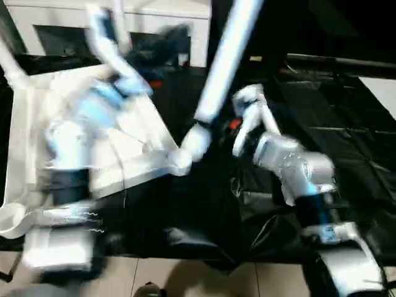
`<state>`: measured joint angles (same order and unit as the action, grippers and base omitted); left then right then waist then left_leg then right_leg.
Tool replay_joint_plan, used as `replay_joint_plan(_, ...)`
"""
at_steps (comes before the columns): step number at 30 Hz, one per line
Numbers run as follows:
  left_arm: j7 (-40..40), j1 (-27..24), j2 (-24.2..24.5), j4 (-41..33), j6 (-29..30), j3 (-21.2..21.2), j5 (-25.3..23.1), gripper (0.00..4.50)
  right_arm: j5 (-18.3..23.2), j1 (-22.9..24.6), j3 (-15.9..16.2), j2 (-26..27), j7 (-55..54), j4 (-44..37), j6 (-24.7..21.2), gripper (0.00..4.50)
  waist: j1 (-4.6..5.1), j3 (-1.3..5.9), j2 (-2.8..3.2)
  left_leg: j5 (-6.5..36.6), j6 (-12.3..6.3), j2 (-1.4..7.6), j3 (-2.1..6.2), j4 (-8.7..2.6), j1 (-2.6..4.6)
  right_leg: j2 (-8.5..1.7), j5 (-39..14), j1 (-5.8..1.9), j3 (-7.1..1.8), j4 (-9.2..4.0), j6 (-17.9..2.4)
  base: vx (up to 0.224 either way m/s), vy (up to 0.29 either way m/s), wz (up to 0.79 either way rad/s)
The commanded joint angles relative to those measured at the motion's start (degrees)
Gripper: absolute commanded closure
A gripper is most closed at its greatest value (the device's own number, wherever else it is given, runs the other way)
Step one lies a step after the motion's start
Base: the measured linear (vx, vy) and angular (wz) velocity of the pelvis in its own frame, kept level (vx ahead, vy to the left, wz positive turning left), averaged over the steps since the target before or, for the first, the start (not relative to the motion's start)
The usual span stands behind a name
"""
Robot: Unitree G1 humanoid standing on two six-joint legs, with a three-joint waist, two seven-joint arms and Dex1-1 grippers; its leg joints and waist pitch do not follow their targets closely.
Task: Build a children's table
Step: Pick table leg
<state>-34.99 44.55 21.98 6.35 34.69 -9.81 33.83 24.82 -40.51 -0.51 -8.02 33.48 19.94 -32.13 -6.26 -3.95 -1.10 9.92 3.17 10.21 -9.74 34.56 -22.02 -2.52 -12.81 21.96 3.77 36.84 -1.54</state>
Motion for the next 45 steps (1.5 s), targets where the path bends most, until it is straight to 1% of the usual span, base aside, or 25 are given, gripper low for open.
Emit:
replay_joint_plan(1, -4.3, -3.5, 3.1, 1.2, -4.0, 8.5, -8.9, 1.57, -2.8, 0.0, 1.9, -0.8, -0.3, 0.9, 2.0, 2.64, 0.24, 4.67, 0.50, 3.2, 1.44, 3.08, 0.96, -3.57, 1.31, -5.73, -0.4, -2.89, -3.45, -3.70, -8.0, 0.000, 0.000, 0.00)
replay_joint_plan(2, -6.5, -5.4, 5.7, 1.5, -6.1, 11.9, -12.2, 1.57, -3.5, 0.2, 2.1, -1.2, -0.8, 1.3, 1.8, 2.64, 0.07, 4.72, 0.72, 2.8, 1.29, 3.16, 1.19, -3.62, 1.29, -5.74, -0.5, -2.77, -3.43, -3.86, -7.5, 0.000, 0.000, 0.00)
replay_joint_plan(4, -9.8, -8.6, 11.1, 3.6, -11.0, 20.0, -20.2, 1.57, -5.5, 0.9, 3.3, -2.3, -1.4, 1.8, 2.6, 2.64, 0.43, 4.76, 0.69, 2.8, 1.67, 3.04, 1.02, -3.69, 1.29, -5.57, 0.7, -2.79, -3.44, -3.51, -7.7, 0.000, 0.000, 0.00)
replay_joint_plan(6, -10.8, -10.2, 13.5, 6.0, -14.5, 24.2, -24.8, 1.57, -6.9, 1.7, 4.5, -3.0, -1.3, 1.8, 3.7, 2.64, 0.44, 4.84, 0.84, 3.4, 2.11, 3.10, 1.01, -3.71, 1.38, -5.71, 1.7, -2.75, -3.46, -3.38, -8.3, 0.000, 0.000, 0.00)
replay_joint_plan(8, -11.9, -11.6, 13.6, 9.6, -17.7, 26.0, -27.4, 1.57, -7.6, 2.6, 4.7, -2.7, -1.2, 1.8, 4.7, 2.64, 0.31, 4.70, 0.71, 4.4, 2.26, 3.01, 0.97, -3.79, 1.33, -5.78, 1.1, -2.75, -3.53, -3.70, -8.5, 0.000, 0.000, 0.00)
replay_joint_plan(9, -12.5, -12.1, 13.4, 10.7, -18.2, 26.3, -27.6, 1.57, -7.6, 3.0, 4.7, -2.5, -1.2, 1.7, 4.8, 2.64, 0.29, 4.76, 0.91, 4.8, 2.67, 3.10, 1.06, -3.83, 1.38, -5.87, 1.2, -2.81, -3.51, -3.49, -8.9, 0.000, 0.000, 0.00)
replay_joint_plan(12, -12.7, -12.2, 13.4, 12.7, -18.4, 27.1, -28.0, 1.57, -7.9, 3.3, 5.0, -2.3, -1.2, 1.8, 5.5, 2.64, 0.27, 4.76, 0.84, 5.6, 2.75, 3.17, 0.99, -3.86, 1.52, -5.91, 1.5, -2.66, -3.49, -3.44, -10.3, 0.000, 0.000, 0.00)
replay_joint_plan(13, -12.5, -12.1, 13.5, 13.4, -18.7, 27.3, -28.4, 1.57, -8.0, 3.4, 5.1, -2.3, -1.2, 1.7, 5.6, 2.64, 0.31, 4.68, 1.10, 6.3, 2.86, 3.10, 0.98, -3.84, 1.46, -5.90, 1.2, -2.63, -3.53, -3.56, -10.6, 0.000, 0.000, 0.00)
replay_joint_plan(14, -11.6, -11.8, 13.6, 15.4, -19.2, 28.0, -29.7, 1.85, -8.2, 3.6, 5.4, -2.3, -1.2, 1.5, 5.8, 2.64, 0.36, 4.67, 1.23, 7.1, 2.97, 3.09, 1.04, -3.89, 1.49, -5.87, 0.7, -2.66, -3.52, -3.66, -10.5, 0.000, 0.000, 0.00)
replay_joint_plan(15, -10.8, -11.4, 13.6, 17.6, -19.9, 28.3, -30.9, 1.92, -8.4, 3.9, 5.5, -2.2, -1.0, 1.4, 6.2, 2.64, 0.35, 4.64, 1.51, 7.7, 2.99, 3.03, 1.12, -3.87, 1.46, -5.96, 0.1, -2.71, -3.59, -3.70, -10.5, 0.000, 0.000, 0.00)
replay_joint_plan(17, -10.4, -11.1, 13.4, 19.1, -19.9, 28.0, -31.2, 1.92, -8.5, 4.2, 5.6, -2.2, -0.9, 1.1, 6.3, 2.64, 0.44, 4.73, 1.54, 8.3, 3.30, 3.18, 1.12, -3.93, 1.64, -5.98, 0.0, -2.70, -3.57, -3.78, -10.7, 0.000, 0.000, 0.00)
replay_joint_plan(19, -11.9, -11.0, 13.2, 20.0, -19.2, 27.6, -30.2, 2.19, -8.7, 4.6, 5.6, -2.3, -1.0, 0.8, 6.3, 2.64, 0.54, 4.72, 1.62, 8.6, 3.40, 3.09, 1.17, -3.86, 1.59, -5.93, 0.2, -2.72, -3.57, -3.68, -11.2, 0.000, 0.000, 0.00)
replay_joint_plan(20, -12.8, -11.1, 13.3, 20.1, -19.2, 27.6, -29.8, 2.30, -8.9, 4.8, 5.7, -2.3, -1.1, 0.7, 6.3, 2.64, 0.65, 4.69, 1.49, 8.8, 3.41, 3.13, 1.20, -3.94, 1.55, -5.96, -0.1, -2.79, -3.53, -3.70, -11.4, 0.000, 0.000, 0.00)
replay_joint_plan(23, -14.7, -11.3, 13.3, 20.3, -19.3, 27.5, -29.3, 2.35, -9.1, 5.0, 5.7, -2.4, -1.2, 0.6, 6.0, 2.64, 0.83, 4.71, 1.46, 8.2, 3.23, 3.10, 1.18, -3.88, 1.45, -5.95, 0.6, -2.82, -3.55, -3.61, -11.8, 0.000, 0.000, 0.00)
replay_joint_plan(24, -17.4, -11.5, 13.2, 20.4, -19.2, 26.7, -28.1, 2.64, -9.3, 5.3, 5.8, -2.7, -1.0, -0.1, 5.7, 2.64, 0.88, 4.71, 1.61, 7.9, 2.94, 3.07, 1.19, -3.84, 1.46, -5.96, 1.0, -2.83, -3.56, -3.67, -12.0, 0.000, 0.000, 0.00)
replay_joint_plan(25, -17.6, -11.6, 13.2, 20.3, -19.1, 26.4, -27.9, 2.74, -9.3, 5.4, 5.8, -2.7, -0.9, -0.1, 5.7, 2.64, 0.92, 4.74, 1.59, 7.9, 2.94, 3.12, 1.19, -3.84, 1.48, -5.97, 1.2, -2.82, -3.55, -3.60, -12.1, 0.000, 0.000, 0.00)
replay_joint_plan(26, -18.6, -11.7, 13.4, 20.1, -18.8, 25.9, -27.3, 2.78, -9.5, 5.4, 5.7, -3.1, -0.7, 0.3, 6.0, 2.64, 0.90, 4.76, 1.93, 8.1, 2.99, 3.12, 1.25, -3.82, 1.51, -5.97, 1.5, -2.80, -3.52, -3.52, -12.3, 0.000, 0.000, 0.00)
replay_joint_plan(27, -18.6, -11.7, 13.4, 20.1, -18.8, 25.9, -27.3, 2.83, -9.5, 5.4, 5.7, -3.1, -0.7, 0.3, 6.0, 2.64, 0.97, 4.75, 1.79, 8.4, 3.03, 3.17, 1.24, -3.87, 1.50, -5.96, 1.8, -2.83, -3.49, -3.53, -12.5, 0.000, 0.000, 0.00)
replay_joint_plan(32, -21.1, -11.8, 14.4, 19.6, -19.4, 24.9, -25.9, 3.31, -9.7, 5.0, 5.5, -3.2, -0.7, 1.3, 6.7, 2.64, 0.99, 4.71, 1.90, 9.0, 2.86, 3.14, 1.22, -3.83, 1.55, -6.01, 1.6, -2.89, -3.51, -3.55, -13.0, 0.000, 0.000, 0.00)
replay_joint_plan(34, -21.4, -11.9, 15.0, 19.5, -19.7, 25.2, -26.4, 3.47, -9.8, 5.0, 5.6, -3.1, -0.7, 1.4, 6.9, 2.64, 1.00, 4.69, 1.91, 9.1, 2.81, 3.19, 1.27, -3.90, 1.58, -6.01, 1.4, -2.84, -3.51, -3.58, -13.1, 0.000, 0.000, 0.00)
replay_joint_plan(35, -21.4, -12.0, 15.6, 20.2, -20.7, 25.9, -28.0, 3.54, -10.4, 5.1, 5.8, -2.9, -0.4, 1.5, 7.2, 2.64, 1.05, 4.69, 1.68, 8.9, 2.75, 3.21, 1.27, -3.91, 1.57, -5.94, 1.6, -2.85, -3.50, -3.48, -13.1, 0.000, 0.000, 0.00)
replay_joint_plan(36, -21.4, -12.0, 15.6, 20.2, -20.7, 25.9, -28.0, 3.54, -10.4, 5.1, 5.8, -2.9, -0.4, 1.5, 7.2, 2.64, 1.05, 4.70, 1.80, 8.8, 2.65, 3.22, 1.26, -3.90, 1.57, -5.96, 1.6, -2.82, -3.50, -3.51, -13.1, 0.000, 0.000, 0.00)
replay_joint_plan(39, -19.4, -11.9, 15.3, 22.8, -22.8, 26.5, -30.6, 3.91, -10.7, 5.3, 6.1, -2.6, 0.0, 1.3, 7.3, 2.64, 1.07, 4.56, 1.73, 9.3, 2.61, 3.16, 1.22, -3.93, 1.51, -6.03, 0.3, -2.82, -3.57, -3.74, -12.8, 0.000, 0.000, 0.00)
replay_joint_plan(43, -19.2, -12.4, 14.9, 23.3, -23.4, 26.6, -31.2, 4.11, -10.9, 5.4, 6.3, -2.5, 0.1, 1.2, 7.3, 2.64, 1.14, 4.46, 1.63, 10.3, 2.79, 3.26, 1.22, -4.05, 1.62, -6.14, -2.3, -2.71, -3.64, -3.96, -12.2, 0.000, 0.000, 0.00)
replay_joint_plan(45, -19.9, -13.1, 14.7, 22.6, -23.4, 27.0, -31.4, 4.39, -10.9, 5.3, 6.4, -2.6, 0.2, 1.0, 7.2, 2.64, 1.20, 4.51, 1.58, 9.9, 2.87, 3.28, 1.22, -4.05, 1.62, -6.10, -2.5, -2.69, -3.64, -3.90, -12.1, 0.000, 0.000, 0.00)
